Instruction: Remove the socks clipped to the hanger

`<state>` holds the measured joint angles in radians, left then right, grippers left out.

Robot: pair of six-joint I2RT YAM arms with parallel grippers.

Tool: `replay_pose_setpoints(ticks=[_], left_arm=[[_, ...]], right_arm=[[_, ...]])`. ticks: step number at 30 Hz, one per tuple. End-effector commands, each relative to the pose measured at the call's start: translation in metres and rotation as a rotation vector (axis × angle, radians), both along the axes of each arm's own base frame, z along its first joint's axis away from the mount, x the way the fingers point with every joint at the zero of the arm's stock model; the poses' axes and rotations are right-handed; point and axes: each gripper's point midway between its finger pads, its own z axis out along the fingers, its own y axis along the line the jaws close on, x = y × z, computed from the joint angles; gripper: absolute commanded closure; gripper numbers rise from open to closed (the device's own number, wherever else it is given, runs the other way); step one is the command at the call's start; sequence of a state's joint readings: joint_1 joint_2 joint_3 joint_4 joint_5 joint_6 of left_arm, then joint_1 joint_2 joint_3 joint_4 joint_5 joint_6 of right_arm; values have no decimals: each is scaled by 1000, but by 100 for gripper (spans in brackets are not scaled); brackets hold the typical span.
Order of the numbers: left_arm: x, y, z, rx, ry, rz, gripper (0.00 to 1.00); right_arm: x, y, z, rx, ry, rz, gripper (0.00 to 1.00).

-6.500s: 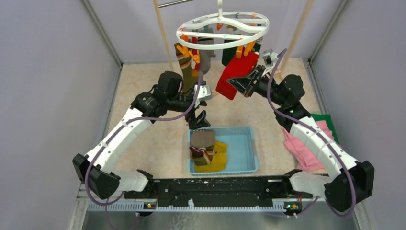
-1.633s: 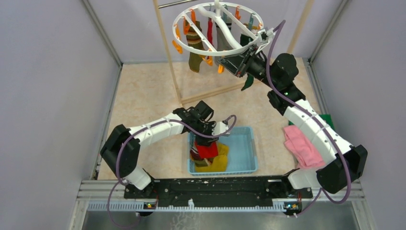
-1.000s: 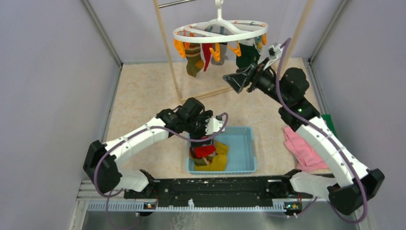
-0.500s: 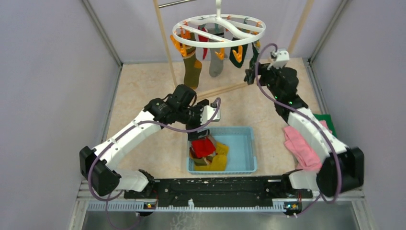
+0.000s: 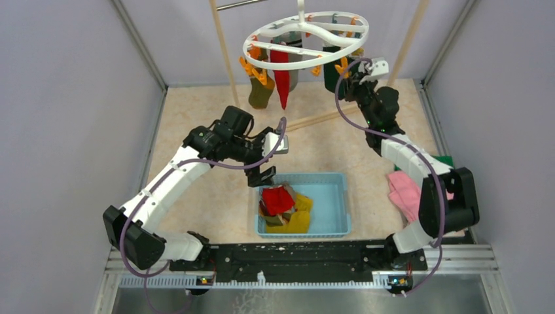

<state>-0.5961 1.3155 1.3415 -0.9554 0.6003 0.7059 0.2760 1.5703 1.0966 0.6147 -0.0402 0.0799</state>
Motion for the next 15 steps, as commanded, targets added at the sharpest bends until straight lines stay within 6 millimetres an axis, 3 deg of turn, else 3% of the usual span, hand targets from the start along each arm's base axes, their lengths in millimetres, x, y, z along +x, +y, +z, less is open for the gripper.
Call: replay_pose_setpoints(ticks=[1, 11, 15], left_arm=[[-7, -7, 25, -84, -18, -43, 1], [-20, -20, 45, -222, 31, -41, 1], [-19, -22, 54, -242, 36, -35, 1]], right_arm=[[-50, 3, 71, 117, -196, 85, 100], [-132, 45, 55, 212, -91, 281, 100], [-165, 66, 60, 269, -58, 381, 100]])
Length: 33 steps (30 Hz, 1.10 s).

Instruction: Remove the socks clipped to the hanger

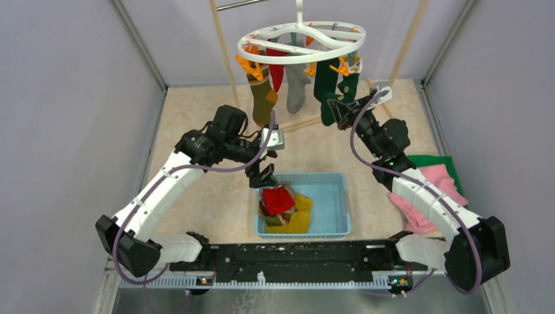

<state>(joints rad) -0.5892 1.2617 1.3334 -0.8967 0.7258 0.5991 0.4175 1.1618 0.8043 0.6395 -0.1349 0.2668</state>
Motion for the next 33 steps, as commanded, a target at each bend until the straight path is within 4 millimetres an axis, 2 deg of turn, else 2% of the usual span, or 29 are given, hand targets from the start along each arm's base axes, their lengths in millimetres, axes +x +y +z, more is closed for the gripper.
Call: replay_pose_setpoints(ticks=[1, 6, 13, 17, 24, 33], left_arm=[[-3, -10, 30, -105, -15, -24, 1], [4, -17, 48, -159, -25, -9, 1], [20, -28, 76, -229, -44, 15, 1], [34, -35, 84, -247, -77, 27, 1], [58, -49, 87, -250, -93, 30, 1], [76, -45, 91, -267, -118, 70, 1]], right_arm=[[-41, 23, 19, 82, 9, 136, 100], [-72, 54, 28, 144, 55, 271, 100], [-101, 91, 38, 205, 133, 447, 100], [-111, 99, 44, 248, 163, 509, 100], [-120, 116, 47, 263, 221, 593, 100], [-127, 120, 46, 263, 258, 618, 100]])
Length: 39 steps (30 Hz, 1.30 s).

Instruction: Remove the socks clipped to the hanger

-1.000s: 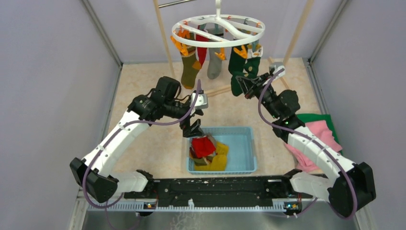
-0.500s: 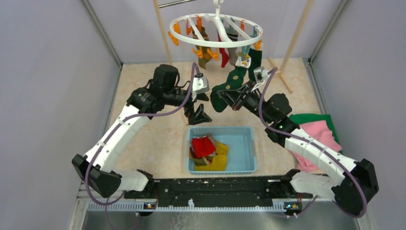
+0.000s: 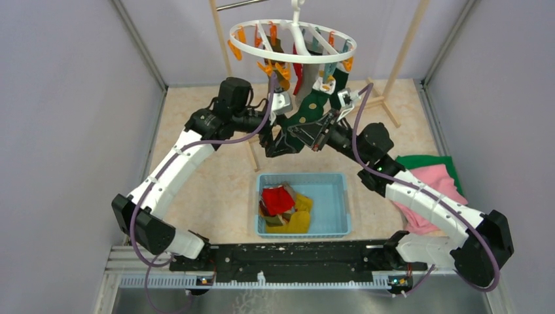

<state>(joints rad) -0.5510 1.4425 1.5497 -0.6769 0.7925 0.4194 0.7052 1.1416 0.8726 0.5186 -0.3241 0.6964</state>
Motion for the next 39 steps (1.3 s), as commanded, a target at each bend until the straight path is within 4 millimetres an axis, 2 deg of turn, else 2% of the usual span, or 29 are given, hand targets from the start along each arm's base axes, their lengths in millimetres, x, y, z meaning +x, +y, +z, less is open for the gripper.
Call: replay_pose_setpoints(ticks=[1, 4, 9, 13, 15, 18, 20, 21, 22, 23, 26, 29, 34, 39], left_arm=[[12, 0, 33, -80, -89, 15, 1], [9, 1, 32, -97, -78, -7, 5], [-4, -6, 27, -121, 3, -93, 25], [-6, -8, 24, -118, 37, -113, 51], [-7, -7, 24, -122, 45, -123, 70], [-9, -6, 23, -119, 46, -122, 100], [-9, -4, 20, -106, 39, -114, 100], [-9, -3, 18, -99, 39, -111, 100], [-9, -2, 17, -93, 36, -109, 100], [-9, -1, 16, -87, 35, -105, 100], [-12, 2, 16, -78, 34, -105, 100], [-14, 4, 17, -82, 27, -97, 100], [-13, 7, 12, -85, 11, -62, 100], [-10, 7, 2, -74, 29, -45, 100]], right_arm=[[-11, 1, 30, 46, -35, 32, 100], [-12, 2, 30, 55, -30, 40, 100], [-13, 9, 30, 59, -5, 83, 98], [-14, 7, 30, 59, 0, 75, 89], [-12, 4, 28, 53, 3, 56, 84], [-7, -3, 25, 22, 19, -1, 70], [-3, -11, 22, -11, 23, -49, 64], [1, -17, 21, -28, 24, -75, 58], [3, -23, 19, -49, 21, -96, 46], [5, -30, 18, -74, 13, -114, 41], [15, -57, 20, -107, -3, -161, 33], [27, -81, 32, -108, -26, -212, 24], [53, -102, 70, -156, -136, -377, 19], [80, -107, 92, -164, -174, -480, 16]])
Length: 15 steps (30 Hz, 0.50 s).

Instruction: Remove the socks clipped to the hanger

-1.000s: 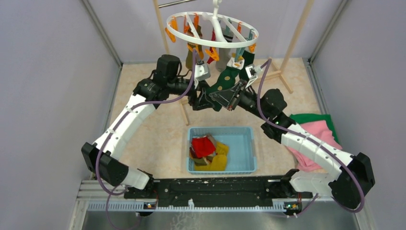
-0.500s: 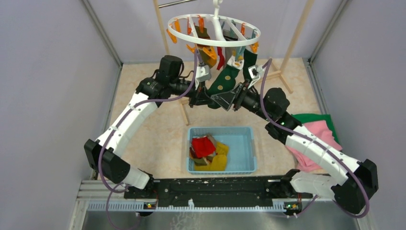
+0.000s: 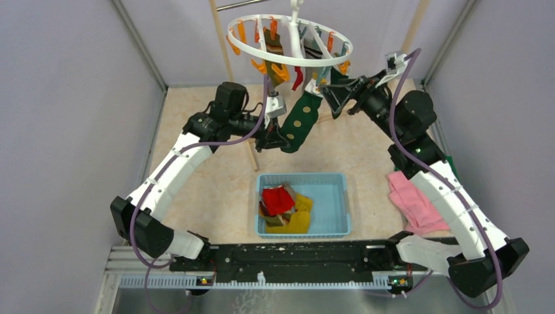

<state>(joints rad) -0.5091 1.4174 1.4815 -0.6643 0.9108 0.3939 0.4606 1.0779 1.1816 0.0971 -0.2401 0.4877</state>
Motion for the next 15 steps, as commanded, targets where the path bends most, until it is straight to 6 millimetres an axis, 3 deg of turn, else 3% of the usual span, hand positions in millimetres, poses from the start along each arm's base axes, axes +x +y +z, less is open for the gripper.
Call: replay_pose_setpoints(ticks=[1, 15], left_arm=[[3, -1, 9, -32, -51, 3, 100], [9, -2, 0, -25, -45, 23, 100]], right_arm=[[23, -11, 24, -25, -81, -122, 16], [47, 12, 47, 27, -138, -123, 29]])
